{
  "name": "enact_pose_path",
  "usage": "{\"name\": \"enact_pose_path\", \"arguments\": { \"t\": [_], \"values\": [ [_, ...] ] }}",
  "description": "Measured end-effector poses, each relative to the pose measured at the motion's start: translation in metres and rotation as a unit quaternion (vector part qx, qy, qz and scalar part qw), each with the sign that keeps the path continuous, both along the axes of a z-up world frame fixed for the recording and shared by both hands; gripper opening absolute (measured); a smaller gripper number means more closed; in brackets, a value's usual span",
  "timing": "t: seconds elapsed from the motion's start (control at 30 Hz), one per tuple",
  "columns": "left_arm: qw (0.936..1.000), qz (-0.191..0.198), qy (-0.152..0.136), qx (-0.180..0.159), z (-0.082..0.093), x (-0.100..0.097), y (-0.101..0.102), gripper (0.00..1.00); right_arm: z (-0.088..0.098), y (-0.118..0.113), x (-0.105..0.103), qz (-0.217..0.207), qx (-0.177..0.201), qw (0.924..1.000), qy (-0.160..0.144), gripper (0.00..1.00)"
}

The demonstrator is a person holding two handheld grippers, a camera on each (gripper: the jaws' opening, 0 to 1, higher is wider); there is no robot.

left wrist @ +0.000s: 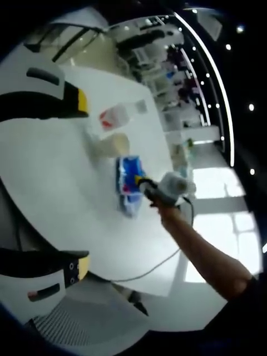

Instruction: Arrange the tabletop items into an orderly group along one side of the table until the central work area is clear of visible clutter.

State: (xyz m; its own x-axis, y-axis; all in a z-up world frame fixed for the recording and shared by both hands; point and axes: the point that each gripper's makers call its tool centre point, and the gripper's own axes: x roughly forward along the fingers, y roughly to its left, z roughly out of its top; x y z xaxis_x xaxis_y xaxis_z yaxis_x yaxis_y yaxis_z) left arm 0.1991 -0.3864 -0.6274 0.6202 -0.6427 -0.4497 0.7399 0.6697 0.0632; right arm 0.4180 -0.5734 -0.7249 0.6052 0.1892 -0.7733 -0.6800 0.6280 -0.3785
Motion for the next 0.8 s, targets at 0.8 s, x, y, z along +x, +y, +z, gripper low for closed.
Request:
{"name": "enact_pose_path", "arguments": {
  "t": [0.8],
  "values": [
    [1.0000,-0.007,-0.002,0.004,0.000,-0.001,-0.001,0.96,0.020,-0.005,-0.005,-0.012,0.028,0.9995,-0.013,0.00]
  ]
}}
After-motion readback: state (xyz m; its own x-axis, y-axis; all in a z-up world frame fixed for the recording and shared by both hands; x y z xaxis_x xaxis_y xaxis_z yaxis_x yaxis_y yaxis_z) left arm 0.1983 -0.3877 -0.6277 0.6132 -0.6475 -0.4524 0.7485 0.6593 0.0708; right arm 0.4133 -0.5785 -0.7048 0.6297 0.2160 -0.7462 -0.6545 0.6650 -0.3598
